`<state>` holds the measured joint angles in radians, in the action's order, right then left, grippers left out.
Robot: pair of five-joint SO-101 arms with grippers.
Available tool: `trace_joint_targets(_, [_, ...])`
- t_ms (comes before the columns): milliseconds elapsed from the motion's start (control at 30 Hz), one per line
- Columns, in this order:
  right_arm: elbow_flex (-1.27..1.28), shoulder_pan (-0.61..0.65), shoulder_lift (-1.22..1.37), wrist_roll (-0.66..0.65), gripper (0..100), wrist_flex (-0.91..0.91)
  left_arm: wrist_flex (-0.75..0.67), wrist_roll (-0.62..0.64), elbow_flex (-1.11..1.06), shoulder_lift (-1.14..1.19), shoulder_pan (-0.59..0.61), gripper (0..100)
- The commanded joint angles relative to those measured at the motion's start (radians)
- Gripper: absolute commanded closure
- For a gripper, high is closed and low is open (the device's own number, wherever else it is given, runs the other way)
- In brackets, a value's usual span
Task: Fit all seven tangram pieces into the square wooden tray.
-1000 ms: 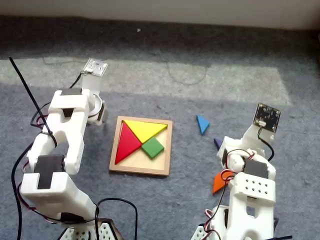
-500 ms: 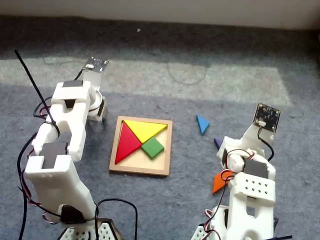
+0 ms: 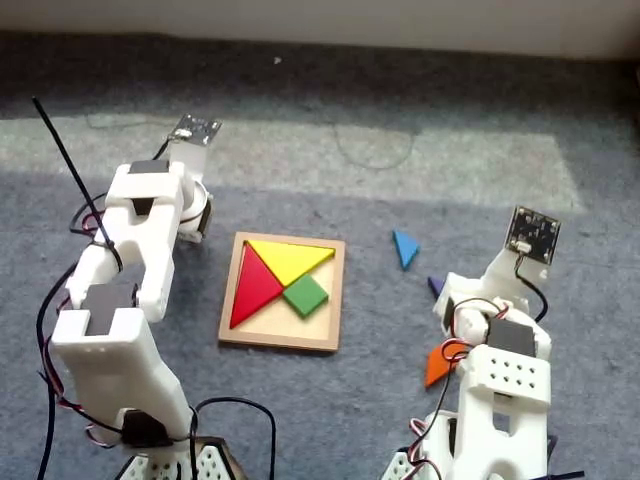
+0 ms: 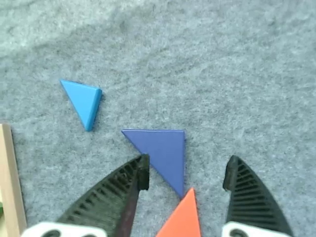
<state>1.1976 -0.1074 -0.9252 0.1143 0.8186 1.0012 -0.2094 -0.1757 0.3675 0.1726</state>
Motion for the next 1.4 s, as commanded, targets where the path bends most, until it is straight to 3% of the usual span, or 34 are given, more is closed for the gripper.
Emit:
trace_joint_targets(0, [-0.007,0.007,-0.022,-0.011,75.9,-0.027,0.011,0.002,0.039,-0.008,0.008,98])
trace_joint_targets(233, [-0.007,0.004,-0.022,-0.011,75.9,-0.027,0.068,0.008,0.030,-0.093,0.007,100])
trace_joint_targets(467, [-0.007,0.002,-0.022,-0.011,75.9,-0.027,0.014,0.009,-0.168,-0.298,-0.058,100])
trace_joint_targets(733, [-0.007,0.001,-0.022,-0.011,75.9,-0.027,0.018,0.127,-0.285,-0.495,-0.219,100])
trace_joint_targets(1100, [-0.008,-0.061,-0.024,-0.003,75.9,-0.030,0.003,0.249,-0.280,-0.478,-0.518,100])
trace_joint_targets(1367, [-0.007,-0.097,-0.022,-0.003,75.9,-0.071,-0.135,0.311,-0.309,-0.424,-0.684,100])
